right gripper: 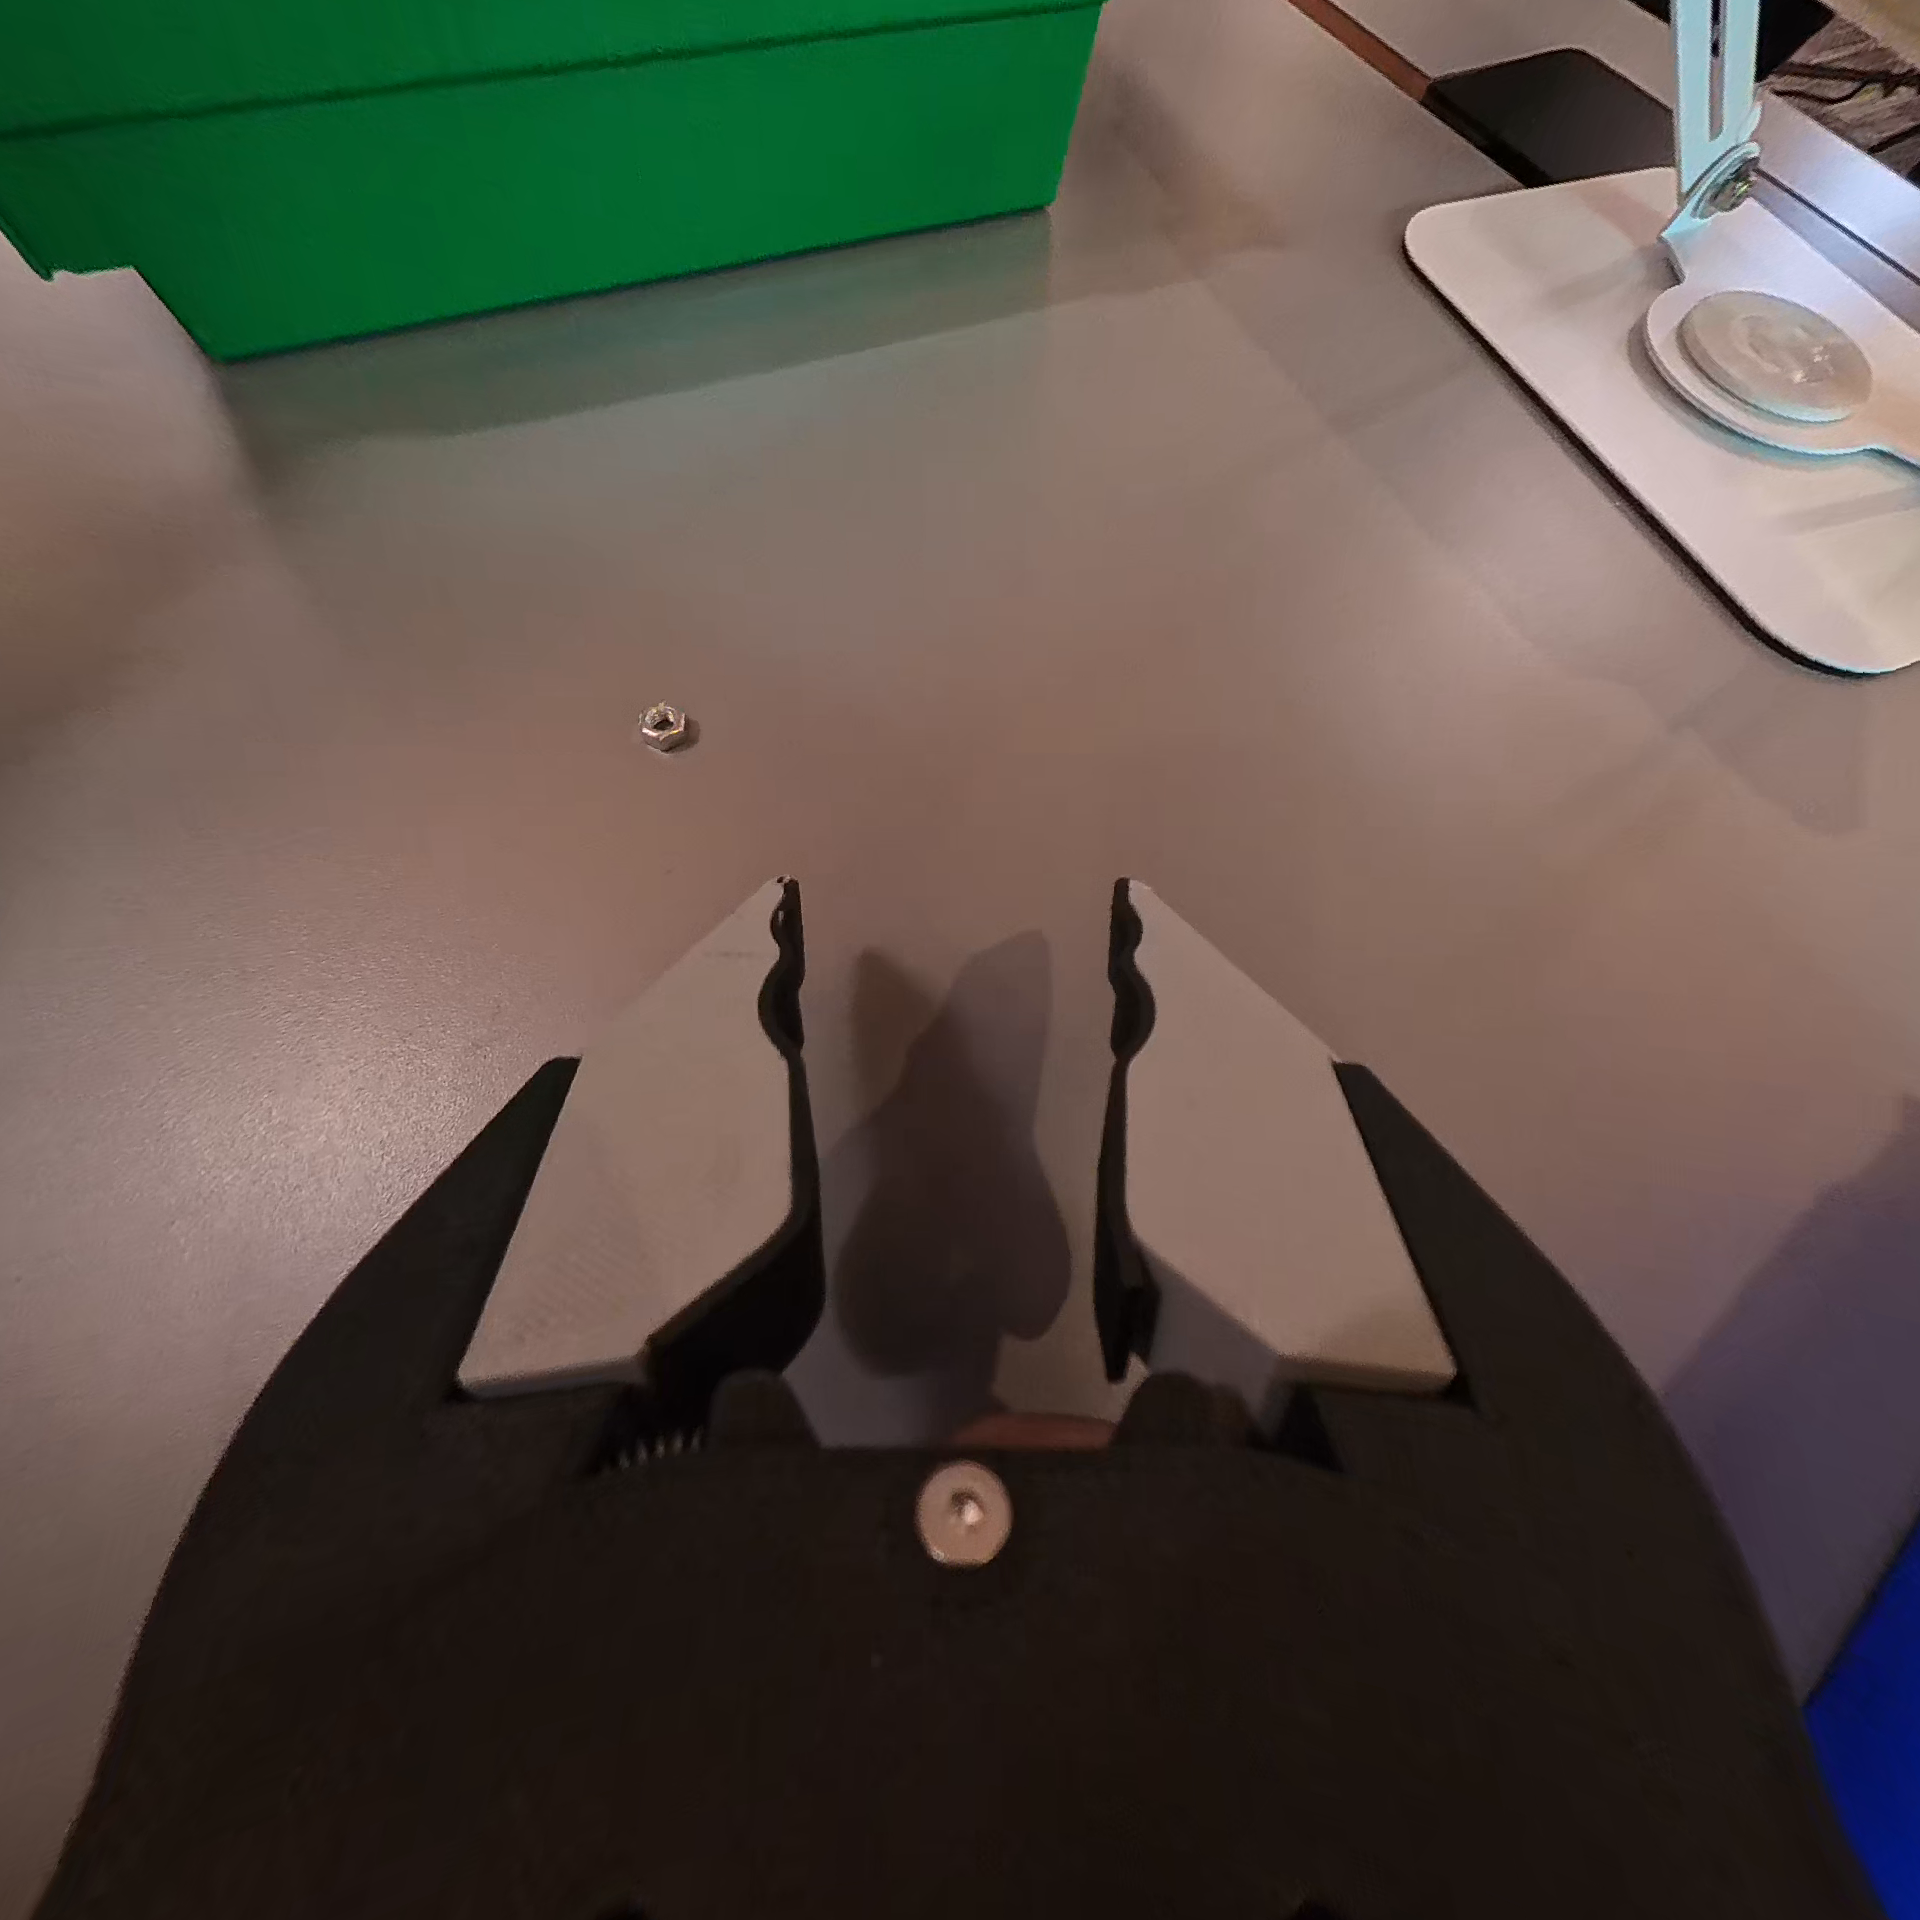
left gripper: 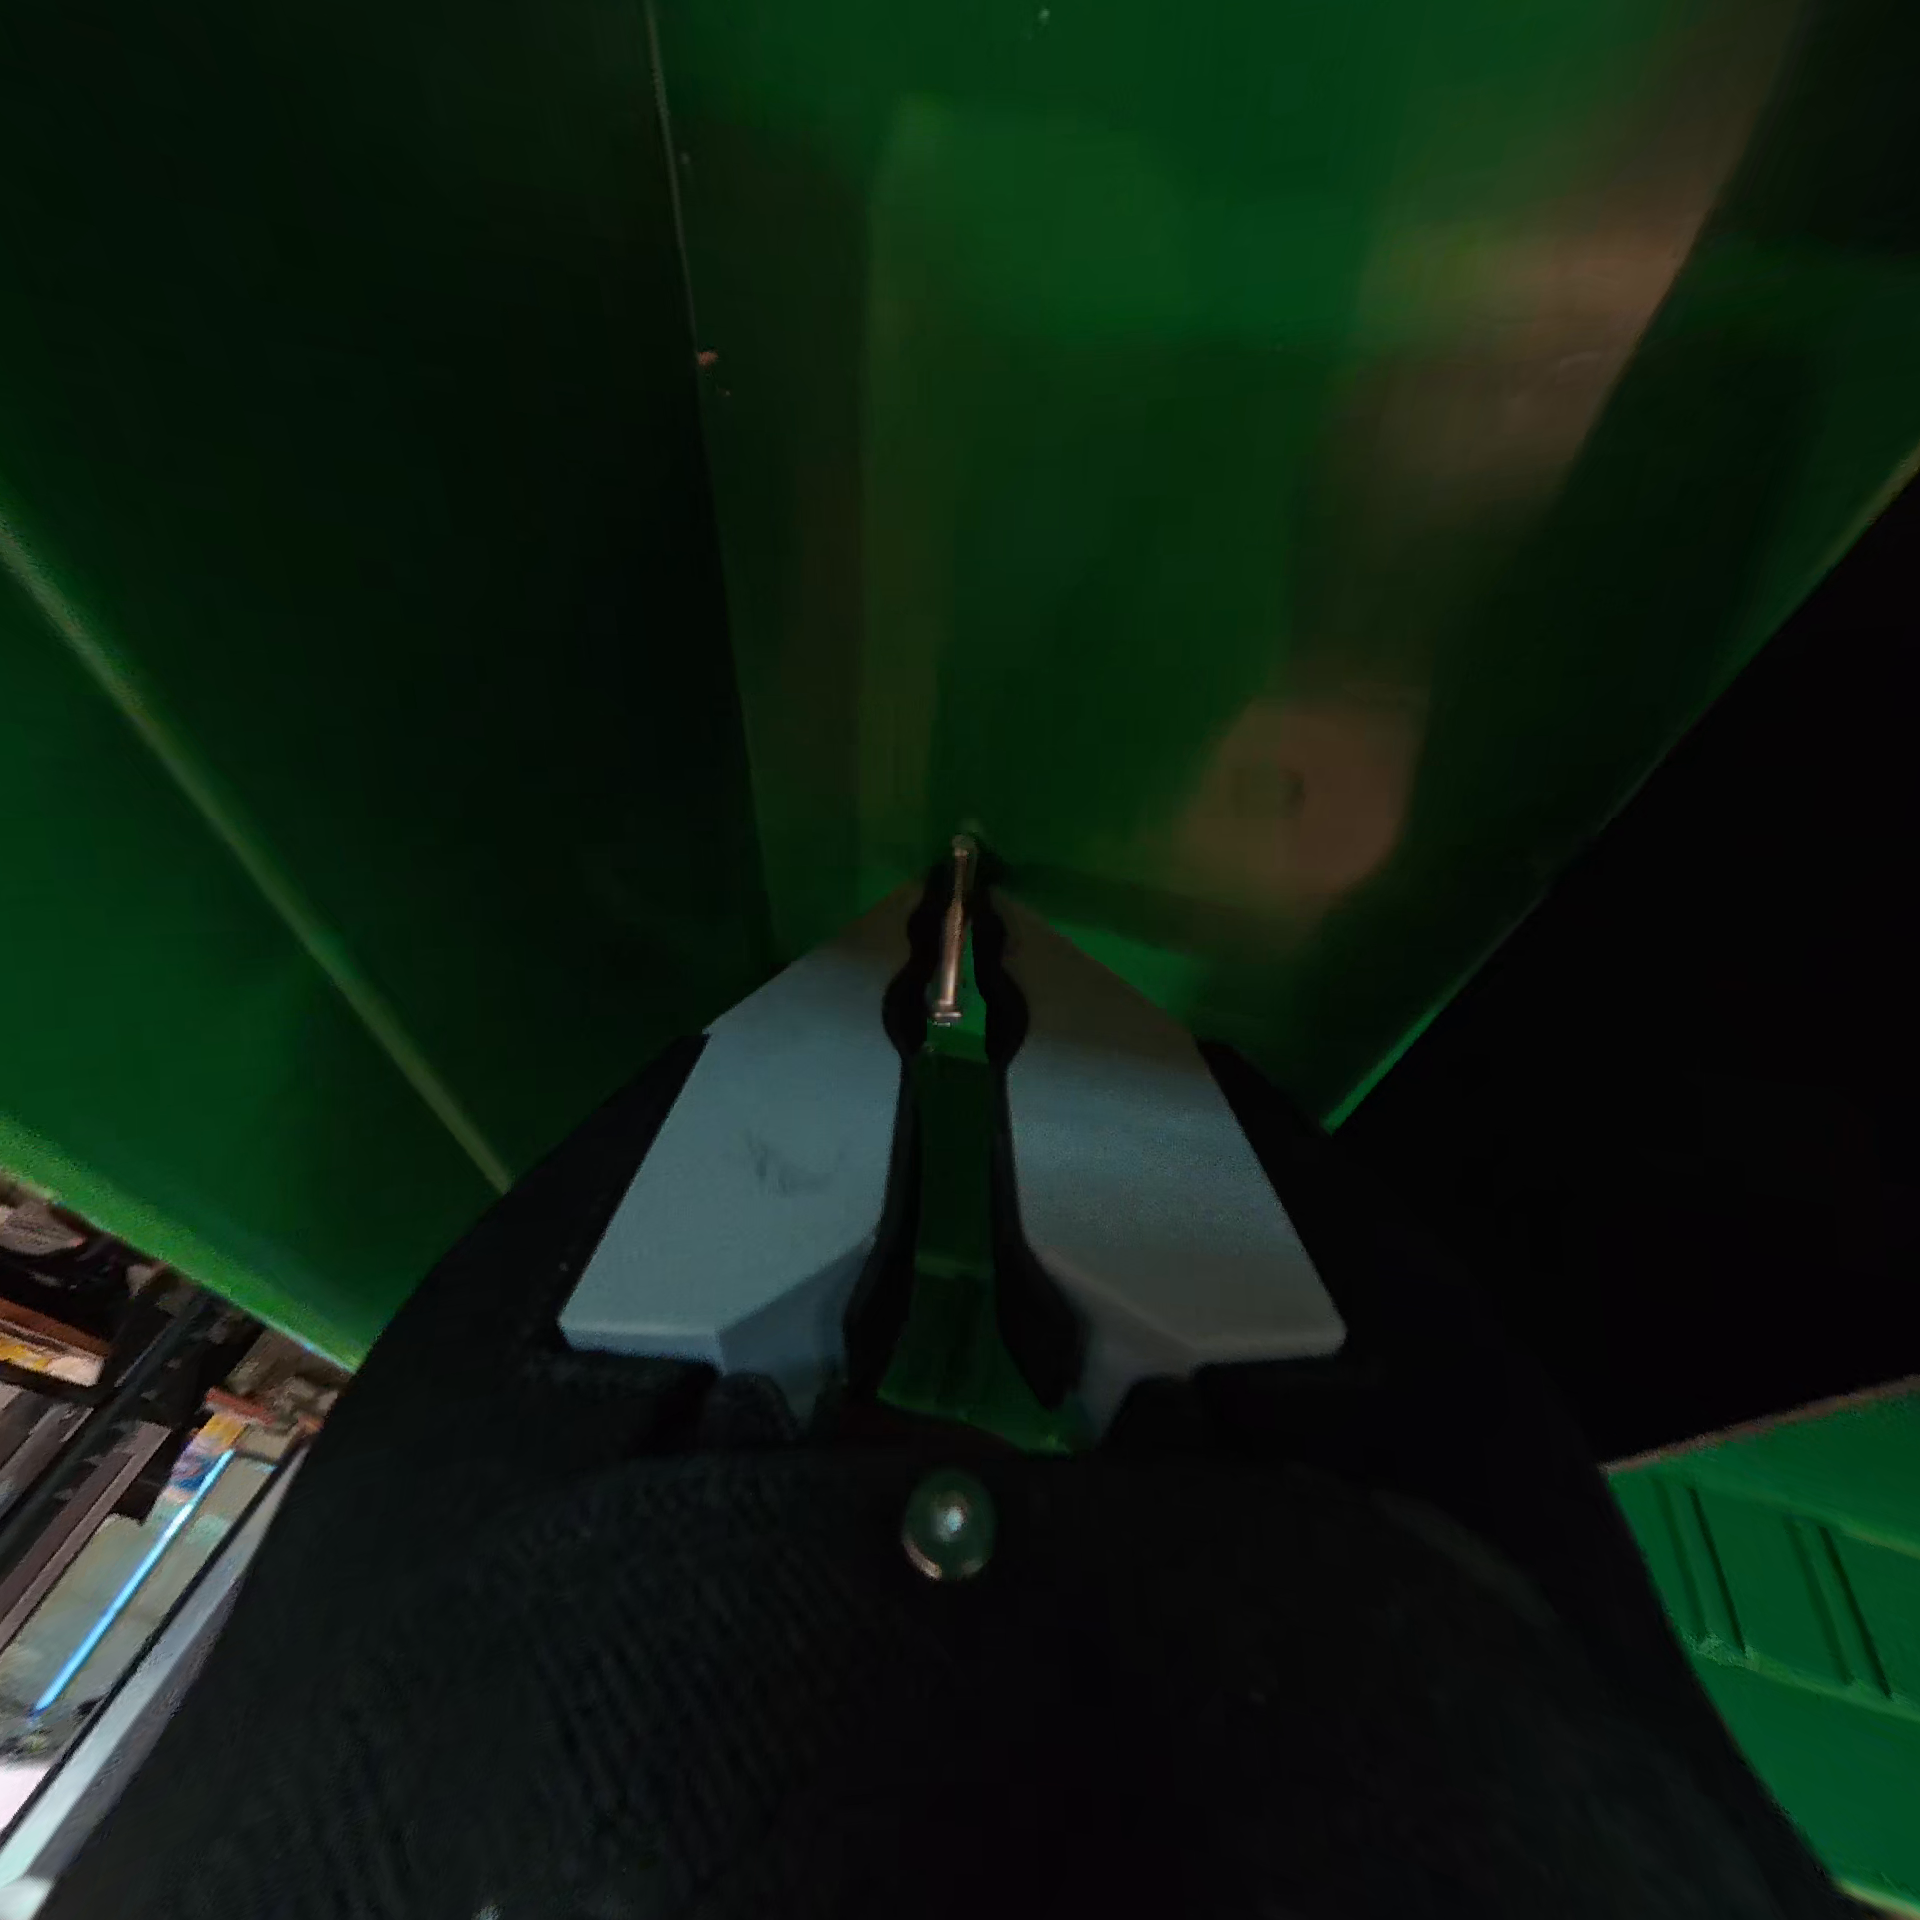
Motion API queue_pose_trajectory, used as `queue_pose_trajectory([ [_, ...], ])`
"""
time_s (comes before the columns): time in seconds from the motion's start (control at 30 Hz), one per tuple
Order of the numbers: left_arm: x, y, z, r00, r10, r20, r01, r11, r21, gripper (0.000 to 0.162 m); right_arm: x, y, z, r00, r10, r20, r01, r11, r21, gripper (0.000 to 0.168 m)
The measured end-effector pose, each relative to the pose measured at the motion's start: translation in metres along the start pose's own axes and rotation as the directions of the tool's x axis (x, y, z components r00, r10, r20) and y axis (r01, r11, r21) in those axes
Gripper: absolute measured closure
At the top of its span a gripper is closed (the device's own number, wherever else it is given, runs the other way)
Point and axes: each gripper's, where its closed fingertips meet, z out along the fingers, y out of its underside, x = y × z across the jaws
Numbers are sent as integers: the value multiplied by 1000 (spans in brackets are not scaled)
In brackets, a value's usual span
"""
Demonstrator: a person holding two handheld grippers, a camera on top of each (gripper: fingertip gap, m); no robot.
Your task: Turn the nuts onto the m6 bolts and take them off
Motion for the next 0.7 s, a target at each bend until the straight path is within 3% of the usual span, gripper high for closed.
queue_pose_trajectory([
  [0.03,2,-2,-2,1000,-23,-4,23,999,37,159,1,-1,-1,1000,5,-2,-5,1000,4,112],
  [0.2,1,-10,-27,993,-96,62,85,982,167,159,1,-3,-2,1000,27,8,-27,999,18,112],
  [0.37,-12,-32,-99,960,-218,176,124,893,432,159,4,-5,-3,1000,13,-16,-13,1000,28,113],
  [0.5,9,-91,-183,942,-266,203,33,678,734,159,7,-15,-10,1000,21,-17,-19,996,84,113],
  [0.6,47,-147,-235,920,-263,290,-115,527,842,159,5,-31,-20,999,34,13,-36,984,173,115],
  [0.7,92,-207,-278,911,-336,238,-141,287,948,159,2,-46,-32,998,38,50,-50,963,266,118],
])
